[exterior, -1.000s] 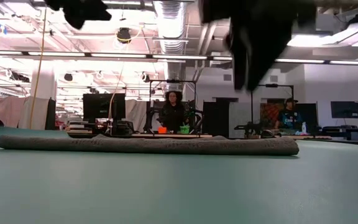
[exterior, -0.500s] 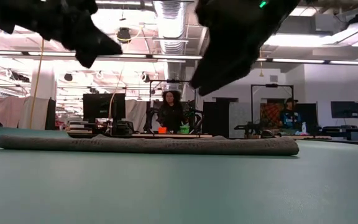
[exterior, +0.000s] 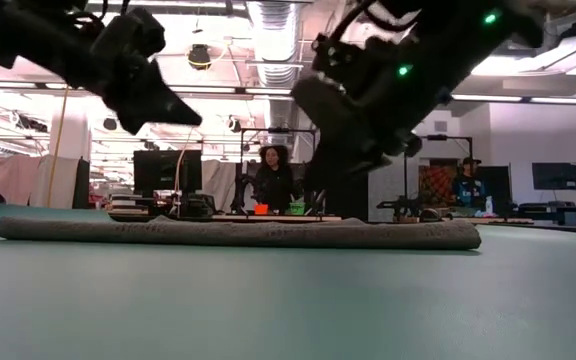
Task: Roll towel
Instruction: Fold the microfiber towel
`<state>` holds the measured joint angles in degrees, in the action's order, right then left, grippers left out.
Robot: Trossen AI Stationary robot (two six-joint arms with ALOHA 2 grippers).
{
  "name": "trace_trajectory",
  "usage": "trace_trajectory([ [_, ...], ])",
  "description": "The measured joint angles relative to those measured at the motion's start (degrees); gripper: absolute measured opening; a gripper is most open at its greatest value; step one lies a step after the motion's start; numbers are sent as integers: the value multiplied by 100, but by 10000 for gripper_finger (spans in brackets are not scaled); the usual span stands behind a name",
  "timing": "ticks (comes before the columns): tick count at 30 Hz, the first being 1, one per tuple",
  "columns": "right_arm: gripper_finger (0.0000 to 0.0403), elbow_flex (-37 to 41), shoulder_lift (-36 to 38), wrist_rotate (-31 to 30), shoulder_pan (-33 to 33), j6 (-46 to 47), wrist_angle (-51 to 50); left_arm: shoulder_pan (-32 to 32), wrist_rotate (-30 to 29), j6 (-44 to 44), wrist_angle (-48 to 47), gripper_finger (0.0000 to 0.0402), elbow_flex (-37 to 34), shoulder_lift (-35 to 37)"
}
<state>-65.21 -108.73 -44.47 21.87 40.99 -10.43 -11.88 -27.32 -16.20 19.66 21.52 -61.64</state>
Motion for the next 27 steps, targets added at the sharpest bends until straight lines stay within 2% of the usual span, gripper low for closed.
trace_trajectory([
  [3, 27, -6, -1, -55, 80, 26, -127, -208, -322, -43, 206, 0, 6, -378],
  [5, 12, -6, -2, -85, 112, 178, -235, -339, -521, -235, 224, 0, -3, -605],
  [10, 21, -7, -41, -280, 137, 1108, -1066, -633, -1161, -494, 490, 0, 4, -1152],
  [14, 10, -2, -133, -446, 298, 1792, -1715, -788, -1159, -868, 439, 0, 2, -1355],
  [18, 8, 11, -232, -535, 486, 2332, -2009, -963, -1271, -886, 436, 0, 2, -1351],
  [27, 12, -8, -782, -170, 699, 3169, -2048, -1005, -1282, -1043, 26, 0, 0, -1349],
])
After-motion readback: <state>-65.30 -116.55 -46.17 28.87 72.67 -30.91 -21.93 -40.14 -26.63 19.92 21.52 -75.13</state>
